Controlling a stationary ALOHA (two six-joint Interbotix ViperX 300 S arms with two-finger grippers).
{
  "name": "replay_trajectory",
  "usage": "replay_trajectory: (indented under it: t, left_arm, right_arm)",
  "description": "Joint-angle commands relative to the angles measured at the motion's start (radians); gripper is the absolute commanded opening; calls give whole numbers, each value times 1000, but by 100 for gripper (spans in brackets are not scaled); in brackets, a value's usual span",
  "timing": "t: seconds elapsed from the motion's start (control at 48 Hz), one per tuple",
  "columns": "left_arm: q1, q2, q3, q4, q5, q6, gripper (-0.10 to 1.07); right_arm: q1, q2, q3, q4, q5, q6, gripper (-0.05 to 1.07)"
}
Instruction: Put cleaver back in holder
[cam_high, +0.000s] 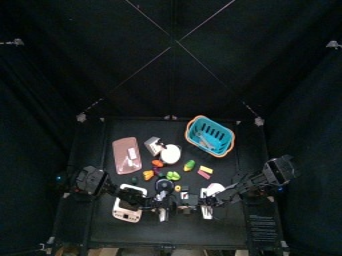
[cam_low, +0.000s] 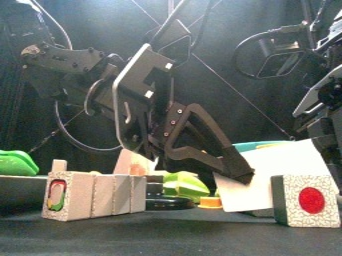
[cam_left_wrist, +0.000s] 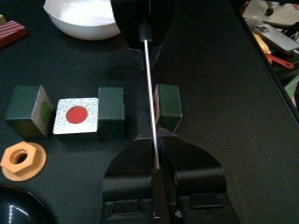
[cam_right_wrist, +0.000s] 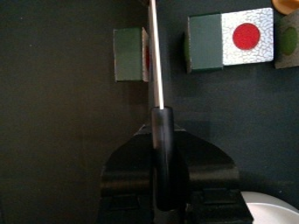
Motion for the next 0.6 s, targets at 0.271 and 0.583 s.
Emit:
replay_trajectory:
  t: [0.271,0.583]
  left_arm:
    - [8,-66,9,35,-2,5,41]
    - [60,-146,71,95,3,3,58]
  right_arm:
    - [-6,-41,-29,-35,3,-3,42]
    - [-41,-95,-44,-97,57,-3,42]
